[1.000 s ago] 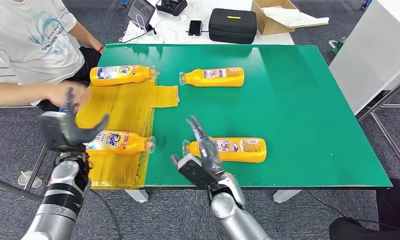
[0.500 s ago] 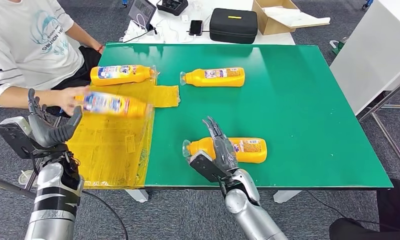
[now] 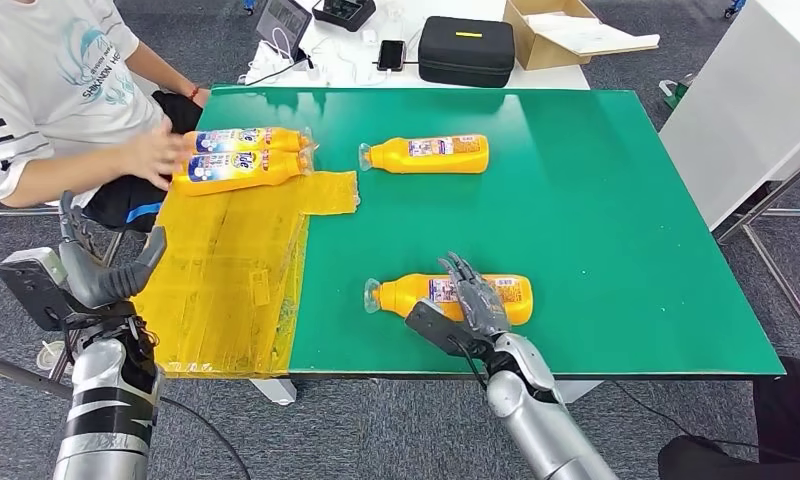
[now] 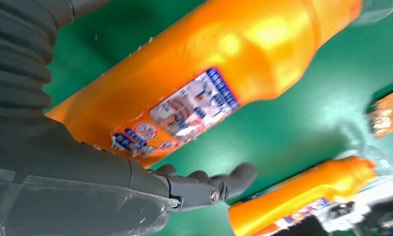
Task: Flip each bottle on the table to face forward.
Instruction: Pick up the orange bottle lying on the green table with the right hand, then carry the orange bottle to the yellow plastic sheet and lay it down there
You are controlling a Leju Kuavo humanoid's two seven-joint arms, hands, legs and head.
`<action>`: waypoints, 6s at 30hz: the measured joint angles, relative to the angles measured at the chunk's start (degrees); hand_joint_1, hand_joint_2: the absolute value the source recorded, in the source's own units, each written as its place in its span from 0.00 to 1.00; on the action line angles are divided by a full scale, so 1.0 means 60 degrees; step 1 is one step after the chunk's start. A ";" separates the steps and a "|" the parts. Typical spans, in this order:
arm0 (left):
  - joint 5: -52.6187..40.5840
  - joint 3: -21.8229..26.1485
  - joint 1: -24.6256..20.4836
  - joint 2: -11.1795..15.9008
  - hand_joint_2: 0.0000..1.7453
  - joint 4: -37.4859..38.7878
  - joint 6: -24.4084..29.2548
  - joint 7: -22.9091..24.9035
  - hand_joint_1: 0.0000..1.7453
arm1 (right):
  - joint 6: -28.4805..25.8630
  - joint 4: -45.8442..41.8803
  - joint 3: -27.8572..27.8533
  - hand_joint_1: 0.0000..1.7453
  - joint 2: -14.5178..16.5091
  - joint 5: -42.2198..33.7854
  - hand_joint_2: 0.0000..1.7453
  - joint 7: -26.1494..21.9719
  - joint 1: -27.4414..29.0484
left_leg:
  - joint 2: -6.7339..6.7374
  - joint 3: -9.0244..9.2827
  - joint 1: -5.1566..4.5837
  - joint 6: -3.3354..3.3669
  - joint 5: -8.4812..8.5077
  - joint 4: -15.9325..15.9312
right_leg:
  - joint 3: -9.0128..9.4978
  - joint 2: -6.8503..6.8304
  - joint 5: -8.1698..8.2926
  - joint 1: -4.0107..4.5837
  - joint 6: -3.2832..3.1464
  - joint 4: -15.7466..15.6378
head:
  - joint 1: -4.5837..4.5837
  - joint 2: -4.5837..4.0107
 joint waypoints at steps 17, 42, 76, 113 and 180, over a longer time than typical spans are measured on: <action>-0.0006 -0.0017 -0.0184 0.0002 1.00 0.0910 -0.0194 0.0006 0.00 | 0.0965 0.1135 0.0011 0.00 -0.0654 0.0133 1.00 0.0309 -0.1167 | -0.0005 0.0038 -0.0005 0.0013 0.0010 0.0002 | 0.0043 -0.0001 0.0010 -0.0004 0.0012 -0.0005 | 0.0002 -0.0001; 0.0130 -0.0017 -0.0776 -0.0011 1.00 0.2207 -0.0424 0.0006 0.00 | 0.3335 0.2880 0.0873 1.00 -0.1434 -0.0206 1.00 0.0054 -0.2739 | -0.0006 0.0098 -0.0005 0.0014 0.0009 0.0003 | 0.0097 -0.0001 0.0011 -0.0003 0.0012 -0.0009 | 0.0002 0.0000; 0.1305 -0.0345 -0.0414 -0.0689 1.00 0.2233 -0.2269 0.0914 0.00 | -0.3794 -0.1947 -0.1316 1.00 0.0341 -0.2009 1.00 -0.3739 0.0594 | -0.0012 -0.0019 -0.0011 0.0014 0.0007 0.0002 | -0.0008 -0.0005 0.0022 -0.0008 -0.0006 -0.0005 | -0.0001 -0.0001; 0.6660 -0.5016 0.0123 -0.0604 1.00 0.1413 -0.7452 0.3484 0.00 | -0.3728 -0.0115 0.0451 1.00 0.1811 -0.4050 1.00 -0.6089 0.0904 | -0.0005 -0.0037 0.0003 0.0010 0.0006 -0.0002 | -0.0025 -0.0003 0.0017 0.0003 -0.0008 -0.0004 | 0.0000 0.0000; 0.6277 -0.5213 -0.0140 -0.0272 1.00 0.1863 -0.5707 0.3171 1.00 | -0.2278 0.2637 0.1342 0.00 0.2826 -0.4807 0.00 -0.6151 -0.0129 | 0.0004 -0.0038 -0.0001 0.0012 0.0007 -0.0001 | -0.0037 -0.0002 0.0019 0.0000 -0.0008 -0.0004 | 0.0000 0.0000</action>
